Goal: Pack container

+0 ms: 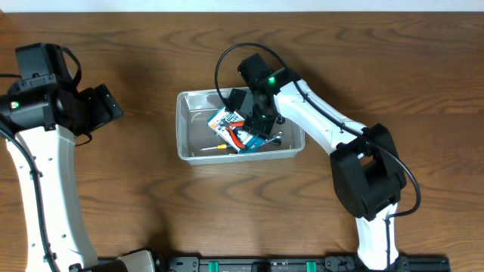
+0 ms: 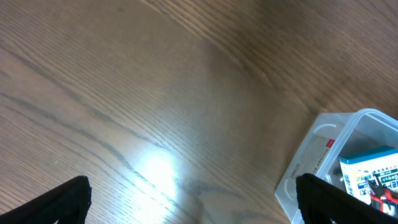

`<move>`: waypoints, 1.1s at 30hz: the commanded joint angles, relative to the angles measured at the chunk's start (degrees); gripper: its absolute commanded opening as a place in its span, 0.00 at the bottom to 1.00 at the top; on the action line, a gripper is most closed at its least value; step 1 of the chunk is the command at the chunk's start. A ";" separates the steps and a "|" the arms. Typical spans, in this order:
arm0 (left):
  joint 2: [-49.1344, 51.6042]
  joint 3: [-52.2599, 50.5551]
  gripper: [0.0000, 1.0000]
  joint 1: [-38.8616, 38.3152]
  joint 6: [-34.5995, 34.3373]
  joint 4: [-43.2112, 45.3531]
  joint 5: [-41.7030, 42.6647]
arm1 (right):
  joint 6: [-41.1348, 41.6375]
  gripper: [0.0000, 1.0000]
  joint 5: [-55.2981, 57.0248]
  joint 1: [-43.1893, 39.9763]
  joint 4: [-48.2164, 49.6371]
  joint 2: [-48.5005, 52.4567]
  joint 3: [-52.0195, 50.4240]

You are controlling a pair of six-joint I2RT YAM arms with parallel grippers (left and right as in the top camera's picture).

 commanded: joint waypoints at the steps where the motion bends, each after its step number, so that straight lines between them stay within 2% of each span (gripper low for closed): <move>1: 0.28 0.46 0.98 -0.02 0.13 -0.17 -0.72 | 4.96 0.99 3.26 -0.50 -0.13 -4.79 1.75; 6: 0.26 0.46 0.98 -0.02 2.86 -0.17 -0.72 | 14.62 0.99 8.17 -4.50 2.49 -12.41 2.67; 11: 0.20 0.46 0.98 -0.04 3.85 0.72 -0.72 | 23.65 0.99 14.84 -12.90 4.61 -19.08 2.64; 17: 0.13 -0.17 0.98 -2.21 6.51 7.13 -0.74 | 26.32 0.99 13.97 -24.15 5.81 -20.24 2.49; 21: 0.26 -2.27 0.98 -4.24 7.30 18.86 -4.74 | 26.32 0.99 12.24 -29.59 9.33 -20.11 2.36; 26: 1.18 -2.58 0.98 -4.26 7.26 30.29 -4.98 | 24.87 0.99 10.45 -33.33 19.82 -20.11 2.36; 30: 1.18 -2.56 0.98 -3.78 7.28 34.14 -5.22 | 24.83 0.99 9.20 -35.17 22.40 -19.91 2.36; 33: 1.18 -2.58 0.98 -3.30 7.23 33.29 -5.22 | 25.44 0.99 9.42 -35.39 20.44 -19.91 2.34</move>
